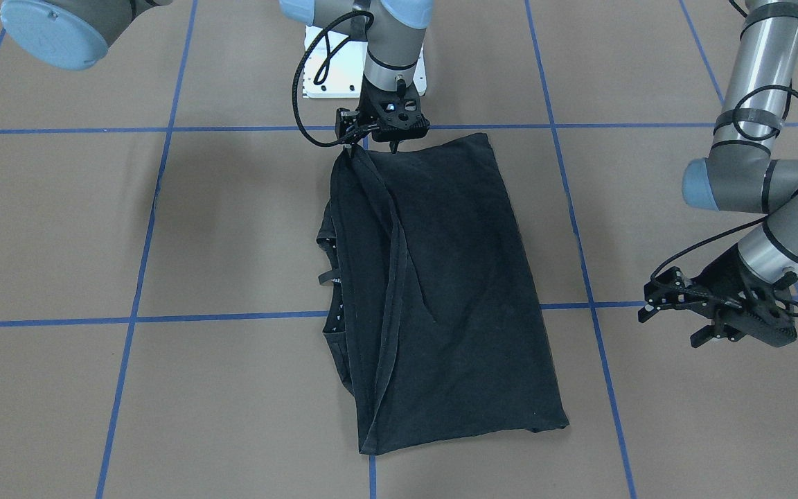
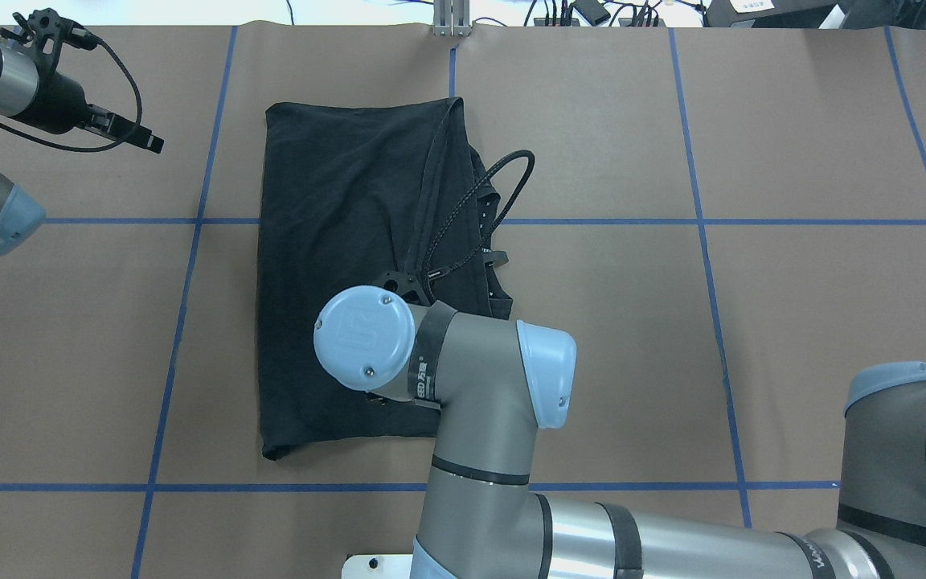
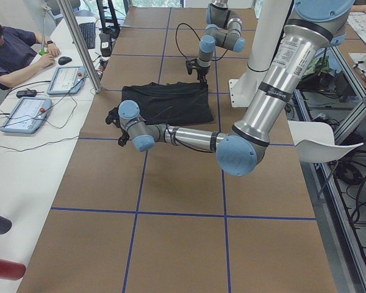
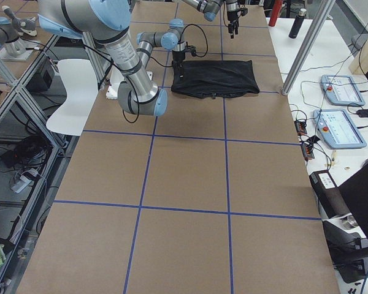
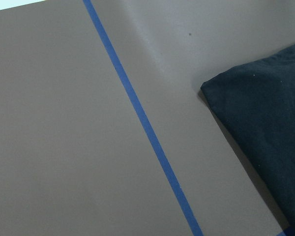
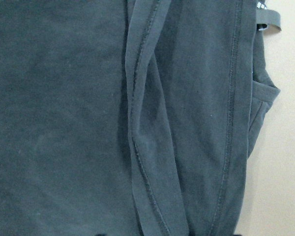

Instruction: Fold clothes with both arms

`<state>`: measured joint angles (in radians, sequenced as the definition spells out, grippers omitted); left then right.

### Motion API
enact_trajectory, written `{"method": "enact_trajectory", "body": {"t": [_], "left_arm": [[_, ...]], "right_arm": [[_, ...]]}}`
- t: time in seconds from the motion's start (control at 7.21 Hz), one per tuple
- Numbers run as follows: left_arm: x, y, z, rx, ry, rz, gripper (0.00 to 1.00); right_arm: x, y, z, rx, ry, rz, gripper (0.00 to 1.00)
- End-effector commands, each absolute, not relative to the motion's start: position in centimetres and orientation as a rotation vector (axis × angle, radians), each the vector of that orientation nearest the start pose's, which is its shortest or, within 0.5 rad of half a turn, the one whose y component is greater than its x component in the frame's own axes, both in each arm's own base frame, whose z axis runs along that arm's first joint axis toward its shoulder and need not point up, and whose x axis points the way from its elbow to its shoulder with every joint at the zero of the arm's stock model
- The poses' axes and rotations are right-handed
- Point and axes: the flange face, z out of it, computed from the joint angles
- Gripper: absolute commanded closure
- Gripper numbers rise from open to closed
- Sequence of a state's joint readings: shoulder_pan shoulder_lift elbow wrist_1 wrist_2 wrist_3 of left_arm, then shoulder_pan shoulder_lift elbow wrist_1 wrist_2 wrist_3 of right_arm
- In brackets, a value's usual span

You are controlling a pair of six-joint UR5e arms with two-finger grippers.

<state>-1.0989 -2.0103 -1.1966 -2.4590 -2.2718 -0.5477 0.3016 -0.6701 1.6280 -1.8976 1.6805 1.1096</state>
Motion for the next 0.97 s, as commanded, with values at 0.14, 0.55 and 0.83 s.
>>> {"method": "enact_trajectory", "body": {"t": [0.14,0.55,0.83], "left_arm": [[25.3,-64.7,48.5,0.48,1.007,0.266,0.0],[25.3,-64.7,48.5,0.477,1.008,0.262,0.0],[25.3,-64.7,48.5,0.478,1.009,0.263,0.0]], "right_arm": [[-61.7,-35.0,11.7,0.299,-0.697,-0.413,0.07],[-62.9,-34.7,12.9,0.399,-0.613,-0.797,0.01],[-63.1,-33.9,14.5,0.406,-0.477,-1.034,0.06]]}}
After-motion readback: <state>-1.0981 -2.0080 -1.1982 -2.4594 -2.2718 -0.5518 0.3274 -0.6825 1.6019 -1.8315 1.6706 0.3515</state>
